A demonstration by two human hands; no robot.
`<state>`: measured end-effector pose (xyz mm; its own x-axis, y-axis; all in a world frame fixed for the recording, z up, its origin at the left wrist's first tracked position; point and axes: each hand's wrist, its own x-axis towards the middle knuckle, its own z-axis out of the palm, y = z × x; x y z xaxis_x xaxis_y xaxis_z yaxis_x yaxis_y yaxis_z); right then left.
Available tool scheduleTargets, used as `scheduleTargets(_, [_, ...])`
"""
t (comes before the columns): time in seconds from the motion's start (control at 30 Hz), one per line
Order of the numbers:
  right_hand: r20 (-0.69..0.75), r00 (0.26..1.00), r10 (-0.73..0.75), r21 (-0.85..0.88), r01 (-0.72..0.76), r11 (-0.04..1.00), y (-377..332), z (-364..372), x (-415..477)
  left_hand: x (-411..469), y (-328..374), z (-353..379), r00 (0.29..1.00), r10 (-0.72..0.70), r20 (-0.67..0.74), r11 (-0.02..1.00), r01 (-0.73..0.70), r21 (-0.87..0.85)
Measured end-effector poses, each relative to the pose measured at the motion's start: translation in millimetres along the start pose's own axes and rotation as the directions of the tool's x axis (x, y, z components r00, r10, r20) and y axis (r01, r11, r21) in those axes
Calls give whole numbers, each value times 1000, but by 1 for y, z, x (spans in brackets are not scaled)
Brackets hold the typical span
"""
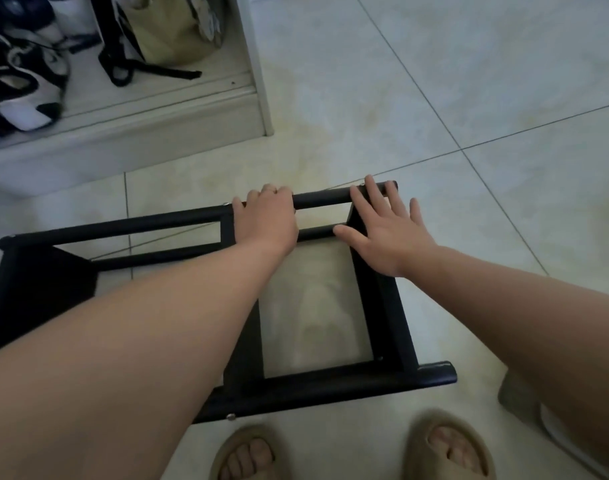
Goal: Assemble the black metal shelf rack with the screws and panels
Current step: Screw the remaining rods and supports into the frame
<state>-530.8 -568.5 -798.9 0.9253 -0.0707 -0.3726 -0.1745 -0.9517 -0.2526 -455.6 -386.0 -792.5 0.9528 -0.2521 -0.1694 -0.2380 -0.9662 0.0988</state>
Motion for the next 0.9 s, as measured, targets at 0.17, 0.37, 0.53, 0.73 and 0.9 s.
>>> scheduleTargets(0.17, [31, 999, 11, 19, -11, 1000, 3, -14, -19, -15, 1, -8, 996, 32, 81, 999, -30, -19])
scheduleTargets(0.37, [0, 1000, 6, -49, -6, 999, 18, -63, -100, -70, 20, -47, 891, 110, 441, 992, -126, 7])
scheduleTargets(0.53, [-49, 998, 43, -88, -47, 995, 39, -97, -190, -118, 56, -97, 913, 227, 340, 964, -261, 57])
scheduleTargets(0.73, [-50, 988, 146, -120, -151, 981, 84, -106, -295, -185, 135, -120, 867, 343, 363, 927, -374, 19])
scheduleTargets(0.9, [0, 960, 280, -53, -280, 959, 133, -95, -340, -218, 205, -111, 766, 522, 376, 824, -567, 12])
